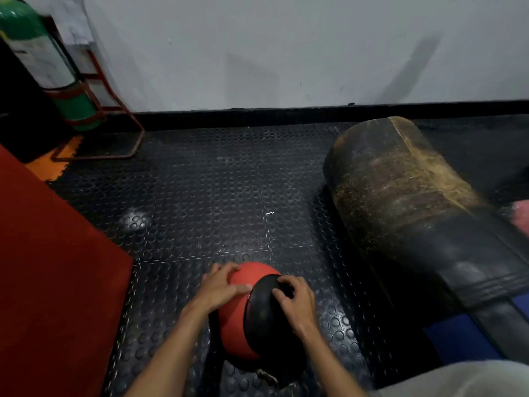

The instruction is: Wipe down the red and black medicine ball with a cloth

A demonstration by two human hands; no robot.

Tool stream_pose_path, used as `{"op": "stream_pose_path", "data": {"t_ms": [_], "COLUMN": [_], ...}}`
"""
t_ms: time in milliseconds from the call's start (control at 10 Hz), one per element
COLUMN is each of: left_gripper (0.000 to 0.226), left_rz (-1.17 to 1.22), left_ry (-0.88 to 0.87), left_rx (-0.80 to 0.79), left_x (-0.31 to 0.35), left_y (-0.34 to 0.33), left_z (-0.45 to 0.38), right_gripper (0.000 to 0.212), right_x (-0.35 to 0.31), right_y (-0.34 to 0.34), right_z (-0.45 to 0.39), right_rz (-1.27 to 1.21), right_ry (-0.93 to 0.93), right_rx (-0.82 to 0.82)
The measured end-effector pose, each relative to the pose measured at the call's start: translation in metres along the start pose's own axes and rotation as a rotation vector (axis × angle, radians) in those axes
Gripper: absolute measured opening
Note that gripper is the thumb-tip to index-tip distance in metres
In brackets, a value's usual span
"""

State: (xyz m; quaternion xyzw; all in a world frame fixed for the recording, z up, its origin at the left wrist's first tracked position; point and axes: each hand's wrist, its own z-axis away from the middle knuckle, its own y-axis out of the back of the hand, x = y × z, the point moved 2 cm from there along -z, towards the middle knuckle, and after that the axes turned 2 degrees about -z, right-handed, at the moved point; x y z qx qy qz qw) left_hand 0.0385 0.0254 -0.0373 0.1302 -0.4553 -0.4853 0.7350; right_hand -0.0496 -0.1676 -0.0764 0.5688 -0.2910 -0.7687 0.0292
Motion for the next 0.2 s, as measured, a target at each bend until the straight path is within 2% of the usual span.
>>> {"op": "stream_pose_path", "data": {"t_ms": [100, 200], "left_gripper": [0.067, 0.062], "left_rz": [0.027, 0.002], "left_ry": [-0.043, -0.050], "left_rx": [-0.012, 0.042], "left_x": [-0.002, 0.004], "left_y": [-0.001, -0.011], "left_z": [-0.022, -0.029], "right_gripper": [0.050, 0.061], "right_x": [0.009, 0.012], "right_y": [-0.010, -0.016], "right_z": [-0.006, -0.008], "right_rz": [0.082, 0.142], "right_ry": [0.007, -0.030], "right_rx": [0.049, 0.120]}}
